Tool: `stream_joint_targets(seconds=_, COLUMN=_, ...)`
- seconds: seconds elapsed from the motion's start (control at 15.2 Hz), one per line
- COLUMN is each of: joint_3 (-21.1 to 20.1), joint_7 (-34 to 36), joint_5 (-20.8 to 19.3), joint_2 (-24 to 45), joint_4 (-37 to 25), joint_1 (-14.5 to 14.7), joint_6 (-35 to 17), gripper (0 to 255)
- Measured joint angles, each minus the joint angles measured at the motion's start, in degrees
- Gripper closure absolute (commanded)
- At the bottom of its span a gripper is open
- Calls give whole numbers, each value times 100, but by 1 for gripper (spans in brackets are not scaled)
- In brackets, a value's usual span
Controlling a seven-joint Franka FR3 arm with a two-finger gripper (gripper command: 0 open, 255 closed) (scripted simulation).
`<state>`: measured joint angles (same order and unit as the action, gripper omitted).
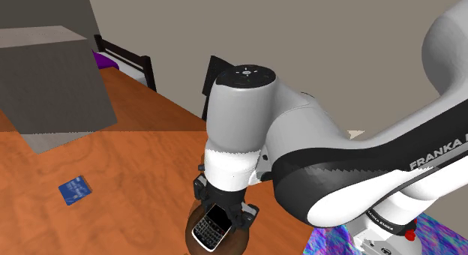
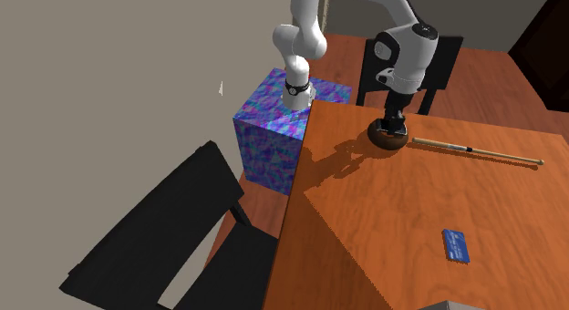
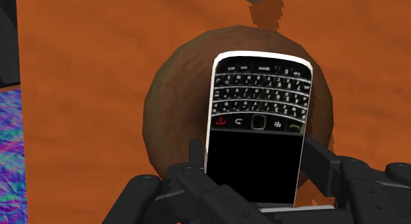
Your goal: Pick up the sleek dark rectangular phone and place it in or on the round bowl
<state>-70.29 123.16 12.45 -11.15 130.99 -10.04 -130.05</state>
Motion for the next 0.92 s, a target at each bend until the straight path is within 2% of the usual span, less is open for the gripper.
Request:
stream_joint_targets(seconds=0.07, joint_3=0, joint_7=1, joint_5=-1, joint_2=1, joint_4=-1, joint_1=-1, joint_6=-1, gripper=0)
stream_joint_targets(seconds=0.46, joint_3=-1, joint_7=1, joint_5=-2, joint_2=2, joint_4=-1, joint_1=-2, joint_6=-1, gripper=0)
stream_joint_targets(seconds=0.73, joint_3=562, joint_7=-335, joint_5=429, joint_2=-531, joint_4=-282, joint_1=385, joint_6=654, gripper=0)
stream_joint_targets(seconds=0.92, joint_3=676, joint_7=-388, joint_5=500, joint_2=-634, joint_4=-363, joint_1=460, joint_6=821, gripper=0)
